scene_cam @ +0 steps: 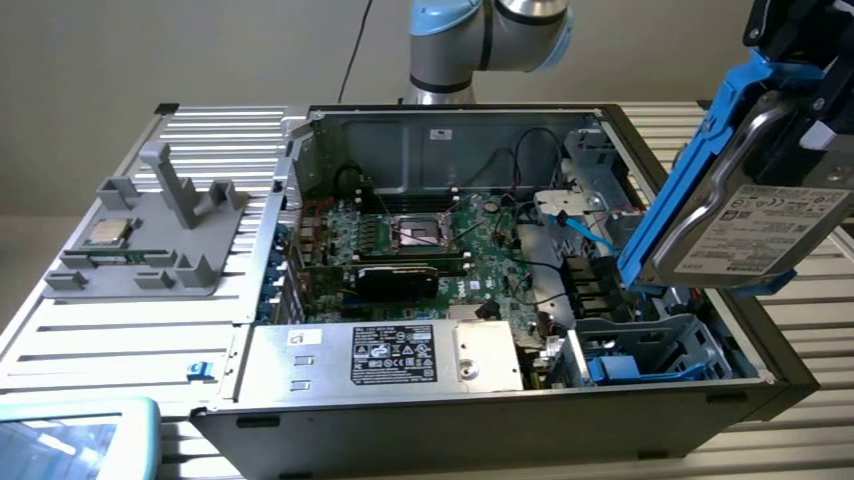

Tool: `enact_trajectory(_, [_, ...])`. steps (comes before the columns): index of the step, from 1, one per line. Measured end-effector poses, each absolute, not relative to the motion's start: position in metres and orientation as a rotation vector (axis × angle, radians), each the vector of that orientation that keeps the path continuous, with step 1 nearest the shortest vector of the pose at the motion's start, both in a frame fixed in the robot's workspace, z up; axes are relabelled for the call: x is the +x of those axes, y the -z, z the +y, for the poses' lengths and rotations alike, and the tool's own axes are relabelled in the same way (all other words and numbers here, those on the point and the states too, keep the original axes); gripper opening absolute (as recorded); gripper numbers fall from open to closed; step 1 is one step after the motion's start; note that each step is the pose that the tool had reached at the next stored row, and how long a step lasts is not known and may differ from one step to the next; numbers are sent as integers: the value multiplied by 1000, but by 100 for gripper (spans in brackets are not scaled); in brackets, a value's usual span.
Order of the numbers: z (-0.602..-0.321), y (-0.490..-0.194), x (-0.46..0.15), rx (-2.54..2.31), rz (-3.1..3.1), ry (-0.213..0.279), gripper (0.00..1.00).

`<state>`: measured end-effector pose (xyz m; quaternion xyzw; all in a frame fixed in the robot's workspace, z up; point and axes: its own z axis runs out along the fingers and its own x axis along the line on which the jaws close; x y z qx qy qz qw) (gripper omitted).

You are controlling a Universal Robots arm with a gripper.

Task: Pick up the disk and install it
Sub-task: 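Insert the disk into the insertion slot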

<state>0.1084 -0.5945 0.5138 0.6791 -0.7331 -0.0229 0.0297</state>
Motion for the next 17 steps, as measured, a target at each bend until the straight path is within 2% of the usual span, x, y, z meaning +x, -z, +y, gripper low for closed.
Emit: enact_trajectory(17, [-597, -483, 105, 2088, -2269, 71, 37])
